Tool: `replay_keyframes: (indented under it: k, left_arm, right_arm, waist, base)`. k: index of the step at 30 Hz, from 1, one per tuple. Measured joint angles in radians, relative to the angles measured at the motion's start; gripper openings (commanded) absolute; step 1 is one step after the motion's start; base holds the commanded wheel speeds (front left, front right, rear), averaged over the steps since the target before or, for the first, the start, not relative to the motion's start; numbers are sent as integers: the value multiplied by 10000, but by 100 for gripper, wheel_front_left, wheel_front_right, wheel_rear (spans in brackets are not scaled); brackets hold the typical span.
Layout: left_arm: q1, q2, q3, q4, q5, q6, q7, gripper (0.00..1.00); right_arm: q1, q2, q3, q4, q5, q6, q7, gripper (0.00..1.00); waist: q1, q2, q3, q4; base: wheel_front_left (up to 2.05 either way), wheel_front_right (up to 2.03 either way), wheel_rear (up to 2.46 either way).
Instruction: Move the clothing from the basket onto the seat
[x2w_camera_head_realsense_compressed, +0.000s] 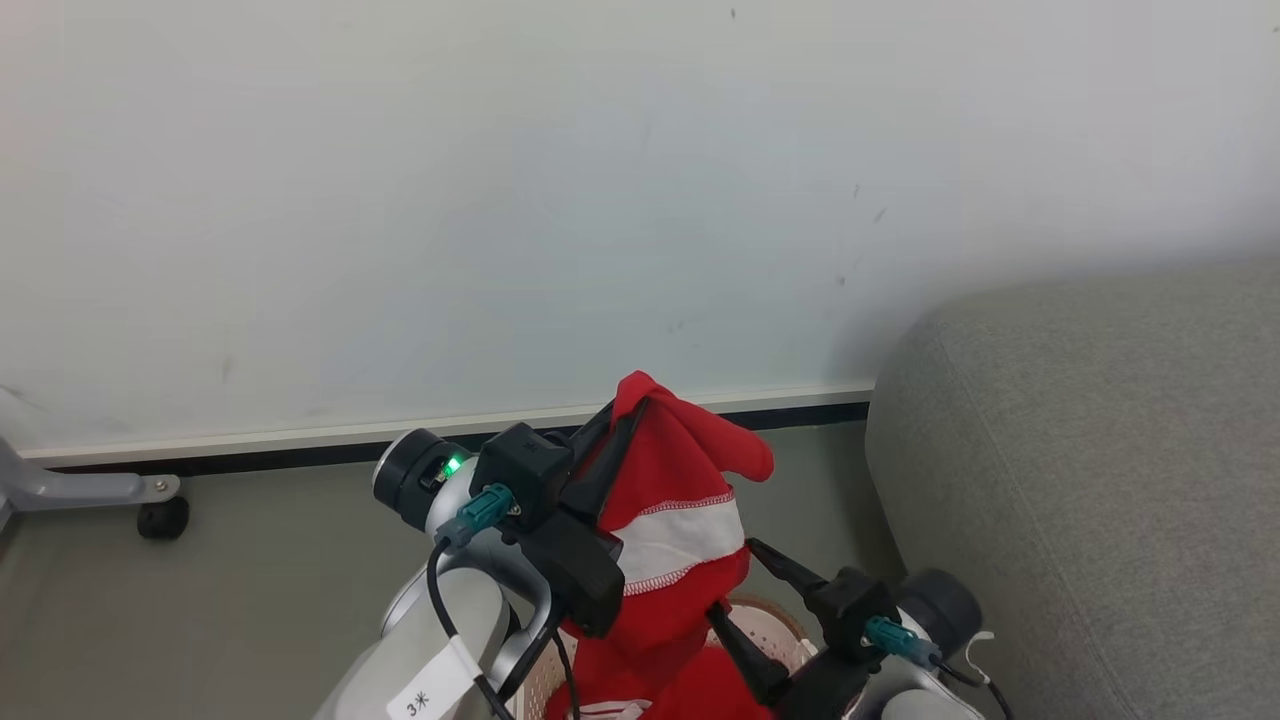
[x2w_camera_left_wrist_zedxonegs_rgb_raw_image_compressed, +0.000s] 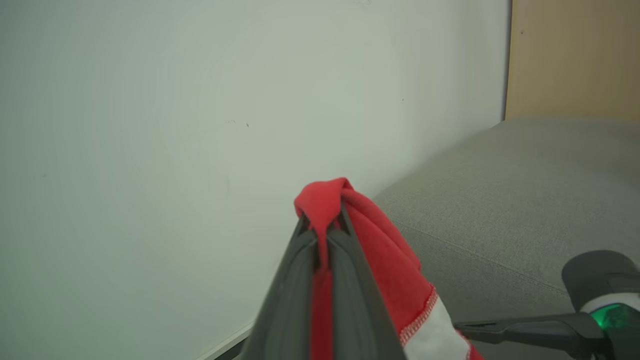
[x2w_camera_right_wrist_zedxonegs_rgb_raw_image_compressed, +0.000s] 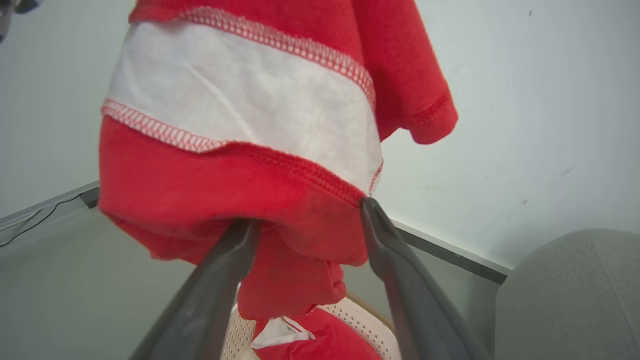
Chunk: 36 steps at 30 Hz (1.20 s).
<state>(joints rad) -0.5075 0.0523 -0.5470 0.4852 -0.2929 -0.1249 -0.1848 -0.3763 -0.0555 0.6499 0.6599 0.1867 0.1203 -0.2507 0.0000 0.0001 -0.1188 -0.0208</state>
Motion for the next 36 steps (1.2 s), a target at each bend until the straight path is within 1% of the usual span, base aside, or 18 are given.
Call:
replay_keyframes:
  k: [1,7,11,12,13,14,15,21,28,29,30,31,32,33,36]
  left_arm:
    - [-1,4,4,-63,-48,0,46,0]
    - [-1,0,-21,-173,-121,0,174,0]
    - [-1,0,-29,-205,-146,0,249,0]
    - [-1,0,-29,-213,-159,0,249,0]
    - [0,0,-29,-213,-174,0,261,0]
    - [1,0,-27,-215,-205,0,263,0]
    - [3,0,-23,-215,-226,0,291,0]
    - [135,121,173,-274,-303,25,349,0]
    - [440,245,403,-280,-497,155,380,0]
    - [512,259,454,-278,-602,186,380,19]
    - [578,272,497,-276,-662,198,380,44]
    - [635,284,518,-274,-673,199,380,77]
    - [670,309,535,-272,-677,207,378,87]
    - [698,343,569,-276,-702,209,378,100]
    - [864,376,640,-314,-777,280,345,100]
  right_arm:
    - [-271,0,221,56,54,2,-2,100]
    - [-793,-19,740,332,107,2,-4,100]
    - [-1184,-19,1074,307,500,2,-15,100]
    - [-1250,-19,1131,305,639,2,-15,96]
    - [-1281,-19,1162,299,736,0,-17,47]
    - [-1286,-21,1206,301,815,-2,-19,26]
    - [-1284,-21,1254,307,878,-6,-19,0]
    - [-1285,-19,1254,336,1235,-17,-29,0]
    - [-1376,-23,589,566,1317,-73,-29,0]
    - [-1440,-35,491,558,1319,-77,-29,0]
    - [-1494,-48,391,522,1336,-123,-29,0]
    - [-1523,-86,295,474,1367,-161,-31,0]
    - [-1524,-159,213,424,1396,-194,-31,0]
    - [-1524,-242,130,374,1396,-244,-31,0]
    - [-1533,-502,-161,201,1398,-347,-31,0]
  waist:
    - [0,0,23,31]
    - [0,0,68,82]
    - [0,0,101,100]
    - [0,0,109,102]
    - [0,0,117,103]
    - [0,0,125,102]
    - [0,0,132,99]
    - [0,0,179,-14]
    - [0,0,220,-331]
    - [0,0,223,-385]
    - [1,0,226,-440]
    - [0,0,228,-496]
    - [0,0,229,-550]
    - [0,0,230,-605]
    - [0,0,232,-781]
  base:
    - [0,0,0]
    - [0,0,0]
    - [0,0,0]
    - [0,0,0]
    - [0,0,0]
    - [0,0,0]
    - [0,0,0]
    - [0,0,0]
    - [0,0,0]
    - [0,0,0]
    - [0,0,0]
    - [0,0,0]
    - [0,0,0]
    - [0,0,0]
    - [0,0,0]
